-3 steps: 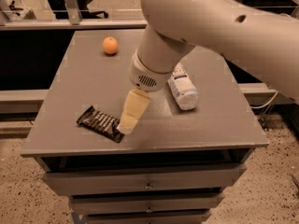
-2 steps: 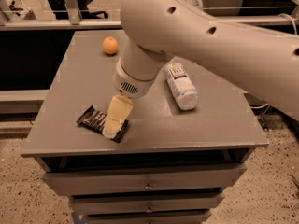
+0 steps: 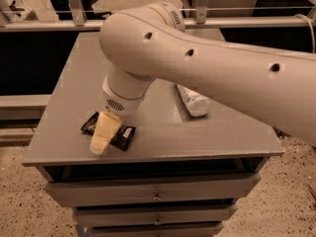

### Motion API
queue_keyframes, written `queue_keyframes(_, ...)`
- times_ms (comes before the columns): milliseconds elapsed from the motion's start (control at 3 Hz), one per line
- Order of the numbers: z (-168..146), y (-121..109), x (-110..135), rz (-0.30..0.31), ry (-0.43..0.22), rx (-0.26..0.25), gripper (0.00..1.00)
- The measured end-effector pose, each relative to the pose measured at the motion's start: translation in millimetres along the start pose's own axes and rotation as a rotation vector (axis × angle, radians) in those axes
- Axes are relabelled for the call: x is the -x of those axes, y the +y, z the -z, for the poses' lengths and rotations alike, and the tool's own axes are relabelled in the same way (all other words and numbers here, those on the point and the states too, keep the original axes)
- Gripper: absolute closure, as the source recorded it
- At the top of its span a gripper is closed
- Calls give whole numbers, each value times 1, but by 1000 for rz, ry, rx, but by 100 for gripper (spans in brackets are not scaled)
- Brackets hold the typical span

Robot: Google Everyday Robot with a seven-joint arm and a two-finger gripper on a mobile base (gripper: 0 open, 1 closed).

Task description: Move rxbar chocolate near blue plastic bottle

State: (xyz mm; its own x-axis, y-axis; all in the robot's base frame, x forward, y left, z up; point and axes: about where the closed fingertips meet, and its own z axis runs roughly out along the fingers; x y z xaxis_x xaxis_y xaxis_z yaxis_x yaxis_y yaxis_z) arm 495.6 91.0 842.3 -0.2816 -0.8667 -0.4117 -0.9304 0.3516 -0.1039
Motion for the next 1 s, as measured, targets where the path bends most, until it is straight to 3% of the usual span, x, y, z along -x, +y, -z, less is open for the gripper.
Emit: queue_keyframes(1000, -20, 3, 4, -51, 21, -25, 65)
